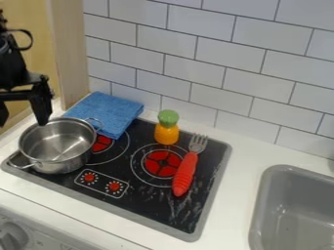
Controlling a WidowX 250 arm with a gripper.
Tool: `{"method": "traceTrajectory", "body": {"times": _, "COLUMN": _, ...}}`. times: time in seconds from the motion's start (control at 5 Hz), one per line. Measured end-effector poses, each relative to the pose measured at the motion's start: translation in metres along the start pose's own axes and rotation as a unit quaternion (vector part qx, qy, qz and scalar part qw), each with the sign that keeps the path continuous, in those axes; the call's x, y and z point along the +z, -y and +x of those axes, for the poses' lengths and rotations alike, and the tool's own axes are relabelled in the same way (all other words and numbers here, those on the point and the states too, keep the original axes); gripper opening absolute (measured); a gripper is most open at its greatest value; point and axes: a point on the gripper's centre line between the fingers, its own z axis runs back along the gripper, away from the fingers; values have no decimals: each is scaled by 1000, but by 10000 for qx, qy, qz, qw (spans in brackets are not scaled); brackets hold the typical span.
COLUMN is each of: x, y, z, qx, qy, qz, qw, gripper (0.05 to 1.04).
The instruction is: Move the silver pot below the left burner
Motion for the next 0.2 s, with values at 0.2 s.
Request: {"method": "traceTrajectory", "body": {"times": 0.2, "x": 0, "y": 0, "z": 0, "qx": -15, "qy": 0, "qz": 0, "qw": 10000, "gripper": 998}}
